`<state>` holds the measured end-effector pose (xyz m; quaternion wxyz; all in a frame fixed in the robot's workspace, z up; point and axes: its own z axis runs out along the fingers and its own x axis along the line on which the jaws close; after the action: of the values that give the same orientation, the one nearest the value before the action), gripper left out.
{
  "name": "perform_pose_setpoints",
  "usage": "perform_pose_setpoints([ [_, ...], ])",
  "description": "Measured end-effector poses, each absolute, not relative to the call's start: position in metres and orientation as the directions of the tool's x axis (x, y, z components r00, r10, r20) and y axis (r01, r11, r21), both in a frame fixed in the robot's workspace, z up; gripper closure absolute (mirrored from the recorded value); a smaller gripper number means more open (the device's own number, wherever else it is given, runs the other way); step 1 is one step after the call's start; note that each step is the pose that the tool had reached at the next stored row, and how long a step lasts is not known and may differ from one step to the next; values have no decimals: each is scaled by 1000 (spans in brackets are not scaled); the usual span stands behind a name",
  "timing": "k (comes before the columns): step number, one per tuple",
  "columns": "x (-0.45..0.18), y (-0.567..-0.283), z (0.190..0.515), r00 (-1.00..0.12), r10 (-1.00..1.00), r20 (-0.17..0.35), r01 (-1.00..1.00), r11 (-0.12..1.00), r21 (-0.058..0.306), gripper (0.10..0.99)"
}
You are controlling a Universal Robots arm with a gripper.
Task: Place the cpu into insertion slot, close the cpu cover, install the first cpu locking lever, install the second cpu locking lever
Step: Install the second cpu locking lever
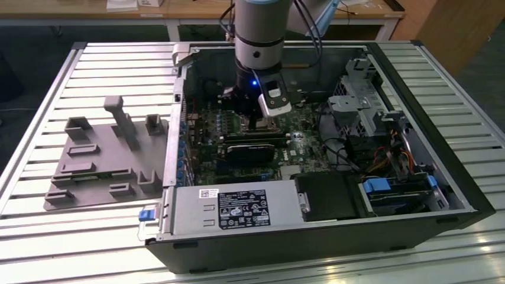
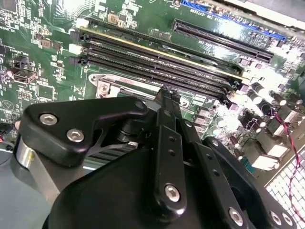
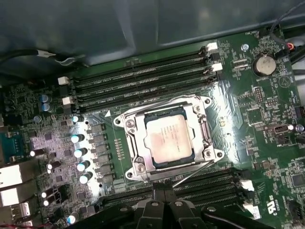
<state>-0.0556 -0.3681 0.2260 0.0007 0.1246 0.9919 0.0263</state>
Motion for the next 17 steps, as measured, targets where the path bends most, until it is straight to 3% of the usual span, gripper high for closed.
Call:
perform_pose_setpoints([
  [12,-59,-388,220,-969,245,31,246,957,154,984],
  [17,-59,-396,217,-969,244,37,246,953,178,984],
])
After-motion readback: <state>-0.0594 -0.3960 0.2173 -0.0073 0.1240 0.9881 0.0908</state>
